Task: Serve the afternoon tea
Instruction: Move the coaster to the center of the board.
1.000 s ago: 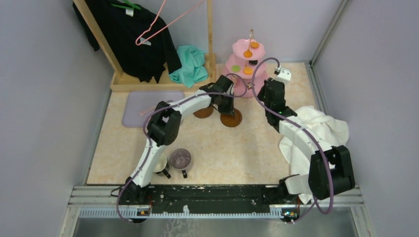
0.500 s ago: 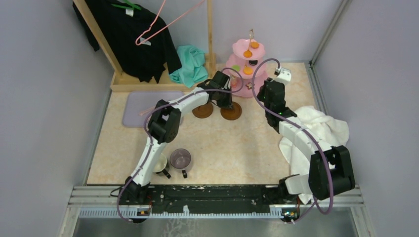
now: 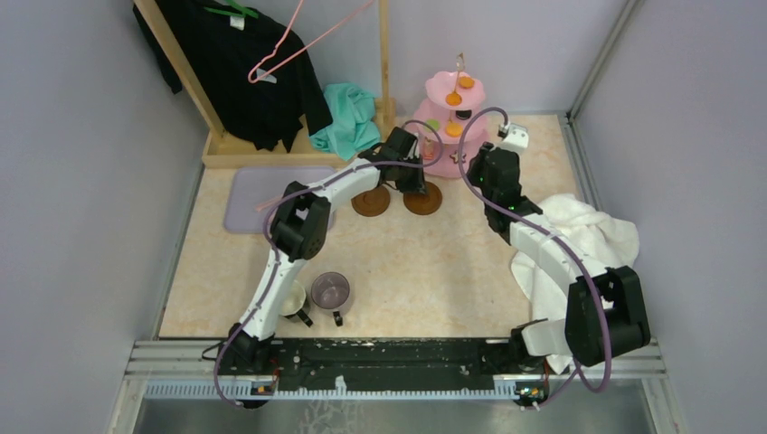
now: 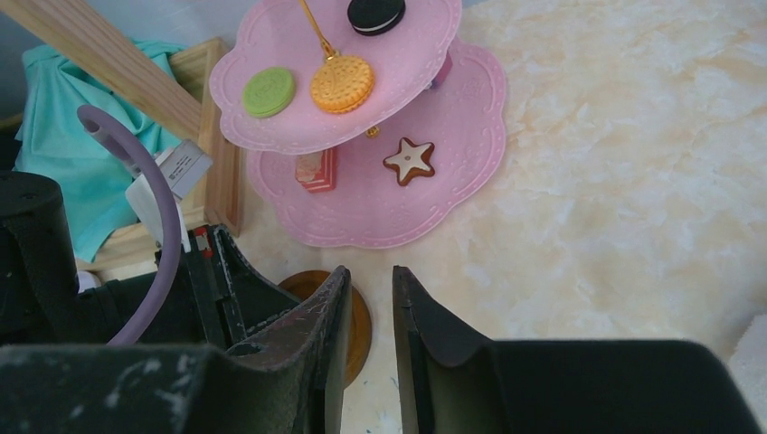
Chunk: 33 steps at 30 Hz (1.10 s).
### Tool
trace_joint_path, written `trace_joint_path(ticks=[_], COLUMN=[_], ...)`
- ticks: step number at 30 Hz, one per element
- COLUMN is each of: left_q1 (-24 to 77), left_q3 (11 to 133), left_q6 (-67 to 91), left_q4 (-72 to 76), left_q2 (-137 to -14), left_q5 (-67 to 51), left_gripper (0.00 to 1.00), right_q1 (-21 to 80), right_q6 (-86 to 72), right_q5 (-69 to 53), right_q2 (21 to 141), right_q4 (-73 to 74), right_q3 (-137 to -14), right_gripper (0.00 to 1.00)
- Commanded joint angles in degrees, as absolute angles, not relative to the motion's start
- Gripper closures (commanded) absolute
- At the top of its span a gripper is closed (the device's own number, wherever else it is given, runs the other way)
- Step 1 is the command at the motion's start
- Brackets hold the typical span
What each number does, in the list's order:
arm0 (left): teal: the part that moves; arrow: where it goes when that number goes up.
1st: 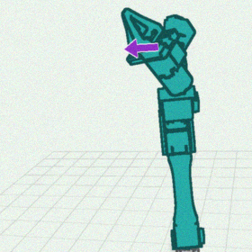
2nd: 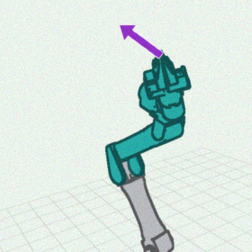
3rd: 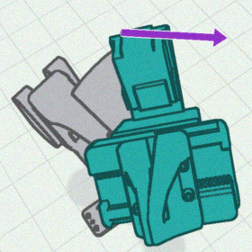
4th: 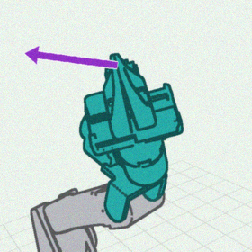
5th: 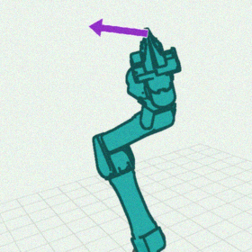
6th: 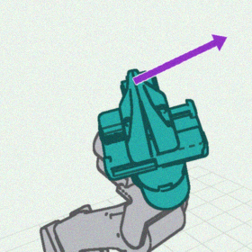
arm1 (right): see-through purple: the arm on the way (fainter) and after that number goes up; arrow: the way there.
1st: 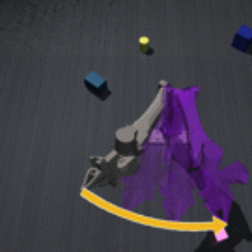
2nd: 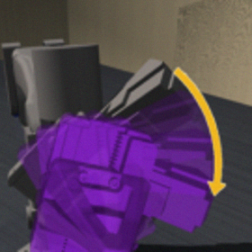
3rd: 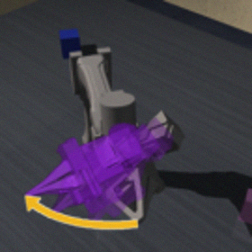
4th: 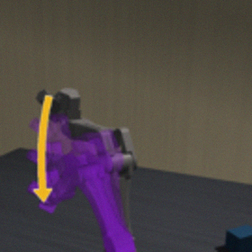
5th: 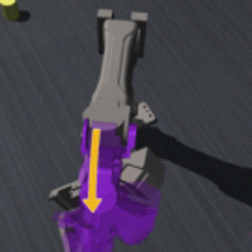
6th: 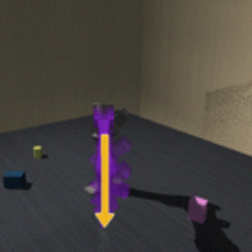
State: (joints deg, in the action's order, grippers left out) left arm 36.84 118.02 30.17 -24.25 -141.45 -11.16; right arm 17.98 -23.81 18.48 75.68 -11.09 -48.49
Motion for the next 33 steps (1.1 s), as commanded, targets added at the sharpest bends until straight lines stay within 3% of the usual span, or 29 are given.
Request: trace_joint_path(ticks=[1, 4, 26, 30, 33], left_q1=[35.88, 35.86, 35.89, 35.59, 34.08], left_q3=[114.51, 112.85, 94.64, 88.75, 81.91], left_q6=[28.00, 27.24, 30.21, 32.08, 35.45], left_q4=[-24.99, -24.85, -21.44, -21.65, -21.81], left_q2=[-139.94, -137.75, -112.54, -105.29, -97.90], left_q5=[-7.14, -6.26, -4.37, 2.08, 10.42], left_gripper=[0.75, 0.70, 0.64, 0.62, 0.55], right_q1=[19.16, 19.87, 32.88, 40.25, 47.18], right_q6=[-22.63, -22.44, -17.09, -16.11, -16.15], right_q5=[17.84, 18.08, 24.17, 26.90, 29.97], right_q2=[75.19, 75.58, 69.99, 67.76, 66.83], right_q4=[-12.74, -12.40, 0.04, 3.85, 6.54], right_q3=[-51.82, -52.02, -54.79, -54.66, -54.79], right_gripper=[0.75, 0.75, 0.65, 0.63, 0.60])
